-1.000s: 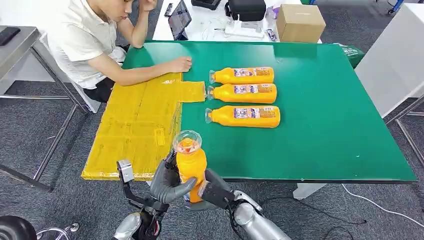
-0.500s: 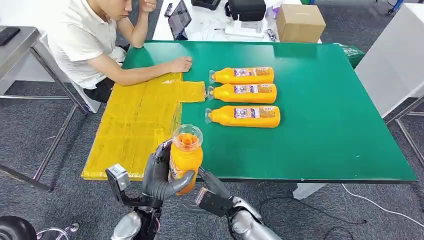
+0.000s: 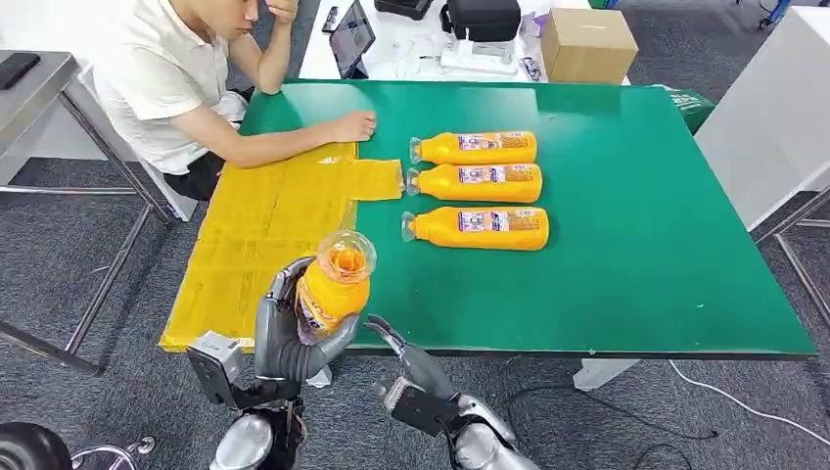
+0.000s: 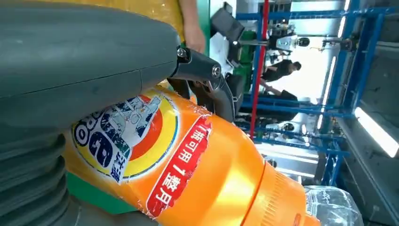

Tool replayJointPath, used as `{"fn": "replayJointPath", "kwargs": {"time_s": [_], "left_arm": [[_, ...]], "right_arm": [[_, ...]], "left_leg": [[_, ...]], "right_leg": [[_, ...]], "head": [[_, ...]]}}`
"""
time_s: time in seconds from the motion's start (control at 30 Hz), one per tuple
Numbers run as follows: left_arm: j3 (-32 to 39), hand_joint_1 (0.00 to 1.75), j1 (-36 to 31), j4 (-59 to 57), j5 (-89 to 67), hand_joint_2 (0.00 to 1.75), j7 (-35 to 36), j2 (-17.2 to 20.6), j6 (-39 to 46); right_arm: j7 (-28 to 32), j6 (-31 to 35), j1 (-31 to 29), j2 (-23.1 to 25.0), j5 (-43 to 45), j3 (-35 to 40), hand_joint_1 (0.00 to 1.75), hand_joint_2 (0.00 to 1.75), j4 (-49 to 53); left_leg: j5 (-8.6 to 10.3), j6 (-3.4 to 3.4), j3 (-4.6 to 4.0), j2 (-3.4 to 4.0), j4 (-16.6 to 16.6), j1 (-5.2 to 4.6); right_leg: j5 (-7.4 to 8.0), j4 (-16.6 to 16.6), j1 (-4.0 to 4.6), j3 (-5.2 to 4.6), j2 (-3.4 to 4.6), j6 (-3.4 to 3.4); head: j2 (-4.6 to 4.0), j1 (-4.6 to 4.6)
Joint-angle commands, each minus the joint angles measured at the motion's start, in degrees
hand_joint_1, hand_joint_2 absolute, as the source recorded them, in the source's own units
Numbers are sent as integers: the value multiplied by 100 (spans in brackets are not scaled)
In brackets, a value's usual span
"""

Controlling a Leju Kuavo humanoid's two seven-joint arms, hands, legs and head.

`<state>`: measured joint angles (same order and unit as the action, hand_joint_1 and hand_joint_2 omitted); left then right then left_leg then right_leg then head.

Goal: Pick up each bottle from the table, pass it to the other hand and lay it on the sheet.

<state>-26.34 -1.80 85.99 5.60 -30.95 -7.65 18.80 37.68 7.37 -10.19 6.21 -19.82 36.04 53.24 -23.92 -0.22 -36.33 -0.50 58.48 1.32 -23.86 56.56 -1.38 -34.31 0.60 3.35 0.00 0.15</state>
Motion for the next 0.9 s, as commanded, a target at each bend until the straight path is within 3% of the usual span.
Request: {"fn": "replayJointPath", "kwargs": {"time_s": [0.03, 0.37, 0.6, 0.63, 0.8, 0.9], "left_arm": [[97, 175, -92, -89, -299, 175, -59, 43, 306], [-53, 175, -271, 138, -1546, 175, 141, 337, 949], [-30, 175, -1215, -1755, -4336, 175, 1293, 302, 1661], [-10, 175, -1311, -1908, -4445, 175, 1382, 274, 1560], [85, 175, -1958, -3050, -4837, 175, 2124, 226, 800], [468, 175, -2667, -4412, -4220, 175, 1889, 42, 445]], "right_arm": [[30, 51, -30, -58, -15, -163, 0, 0, 5], [221, 543, 80, 134, 268, -737, 0, 0, 357], [232, 1686, 288, 416, 640, -1007, 0, 0, 1193], [232, 1855, 369, 436, 776, -1048, 0, 175, 1409], [232, 1638, 561, 452, 1118, -1146, 0, 175, 1787], [232, 1452, 427, 541, 1104, -1039, 0, 175, 1483]], "left_leg": [[-6, 8, 22, 2, -4, 1], [-7, 8, 20, 2, -2, 2], [4, 5, 14, -12, -8, -2], [3, 6, 23, -11, -10, 1], [4, 7, 20, -14, -9, -1], [7, 4, 16, -17, -7, 2]], "right_leg": [[-7, -5, 6, 23, -8, -16], [-7, -2, 7, 21, -7, -17], [-3, -2, 1, 15, -19, -13], [-3, -6, 6, 24, -20, -19], [-6, -7, 3, 23, -22, -14], [-3, -5, 5, 21, -23, -13]], "head": [[0, 0], [0, -2], [0, 0], [0, 0], [0, 0], [0, 0]]}}
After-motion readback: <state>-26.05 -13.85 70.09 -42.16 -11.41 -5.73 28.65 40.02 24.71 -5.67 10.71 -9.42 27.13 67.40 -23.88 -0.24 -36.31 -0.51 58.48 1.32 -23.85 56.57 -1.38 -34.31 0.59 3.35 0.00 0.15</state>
